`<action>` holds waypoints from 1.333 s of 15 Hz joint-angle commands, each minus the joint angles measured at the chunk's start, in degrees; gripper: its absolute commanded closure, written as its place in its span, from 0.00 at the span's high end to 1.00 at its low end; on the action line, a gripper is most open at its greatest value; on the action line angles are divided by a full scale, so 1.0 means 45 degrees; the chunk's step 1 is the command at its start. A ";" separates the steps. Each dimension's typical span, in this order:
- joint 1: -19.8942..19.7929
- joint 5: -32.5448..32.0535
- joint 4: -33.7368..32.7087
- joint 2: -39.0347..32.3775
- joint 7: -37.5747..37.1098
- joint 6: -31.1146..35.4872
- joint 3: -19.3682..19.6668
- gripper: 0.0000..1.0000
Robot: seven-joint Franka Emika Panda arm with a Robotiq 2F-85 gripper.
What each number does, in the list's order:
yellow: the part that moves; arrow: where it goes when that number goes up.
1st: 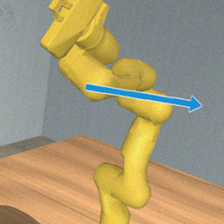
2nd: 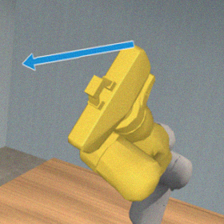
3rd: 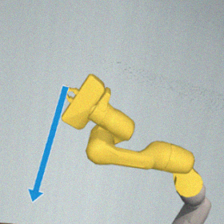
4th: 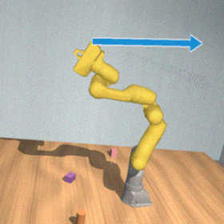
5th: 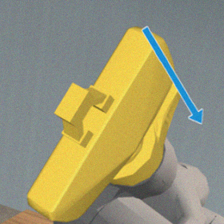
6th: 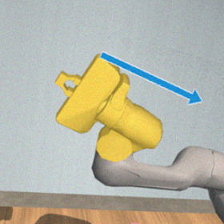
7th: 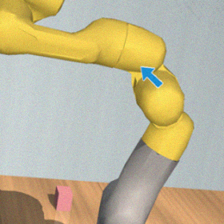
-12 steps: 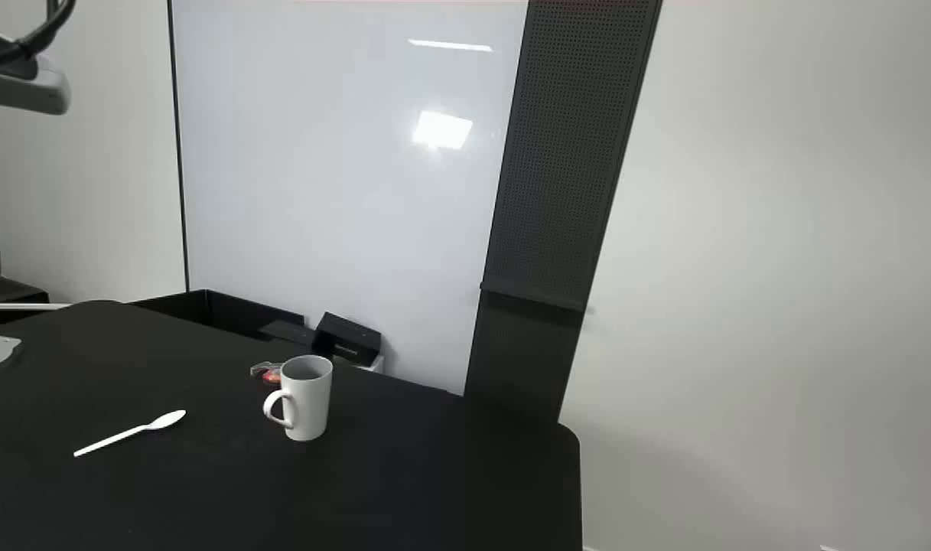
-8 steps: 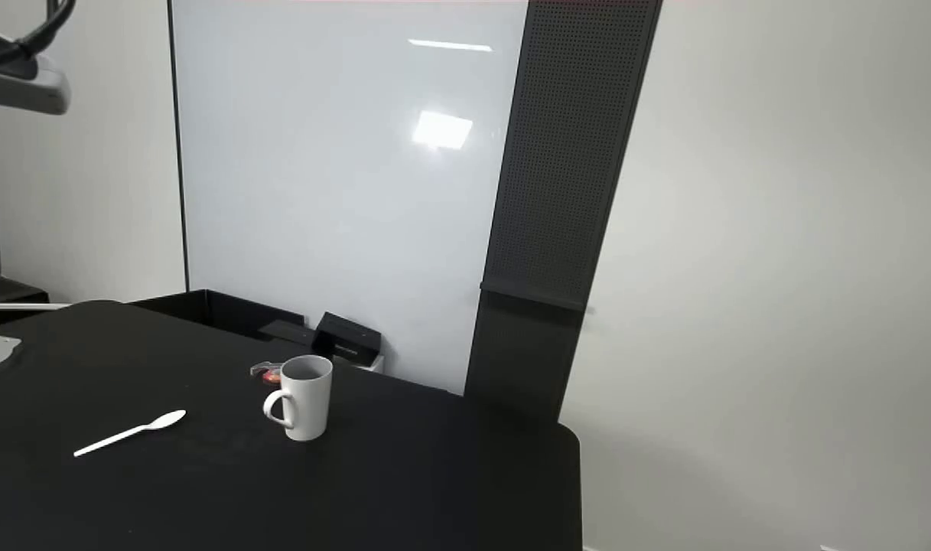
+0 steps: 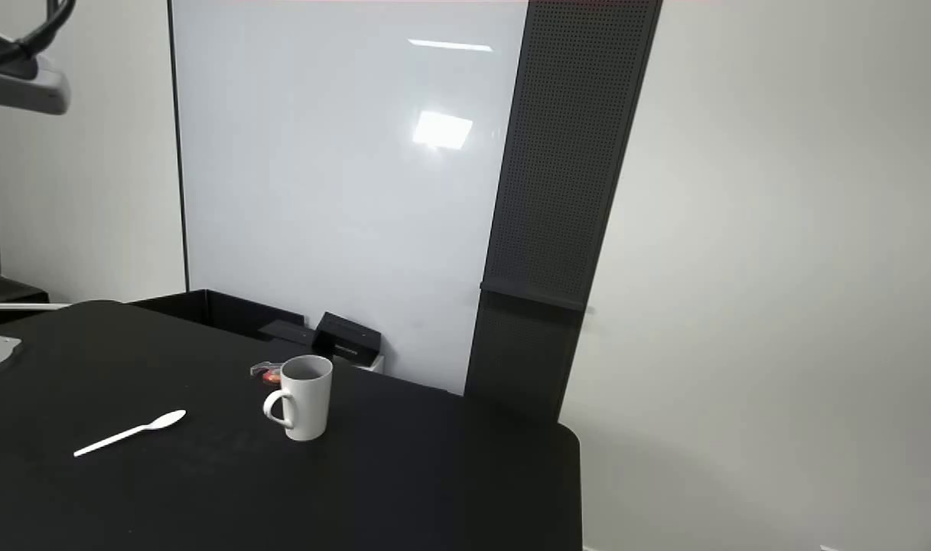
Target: Put the spoon in the cup
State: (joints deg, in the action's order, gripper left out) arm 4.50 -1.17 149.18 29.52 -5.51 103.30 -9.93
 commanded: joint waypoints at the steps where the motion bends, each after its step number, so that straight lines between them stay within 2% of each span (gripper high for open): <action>1: 0.0188 -0.0074 -0.0024 -0.0019 -0.0078 -0.0035 0.0173 1.00; 5: -0.0043 -0.0497 -0.0168 -0.0347 -0.0275 0.0442 0.0175 1.00; 9: -0.0399 -0.0967 -0.0376 -0.1030 -0.0494 0.2530 0.0420 1.00; 13: -0.0840 -0.0825 -0.0912 -0.2544 -0.1075 0.5033 0.0658 1.00; 17: -0.1133 -0.0550 -0.1713 -0.4321 -0.2875 0.7079 0.0591 1.00; 20: -0.1131 -0.0844 -0.2754 -0.5736 -0.4587 0.7465 0.0524 1.00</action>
State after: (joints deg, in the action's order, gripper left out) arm -0.45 -4.09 142.80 10.38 -18.50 136.59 -7.08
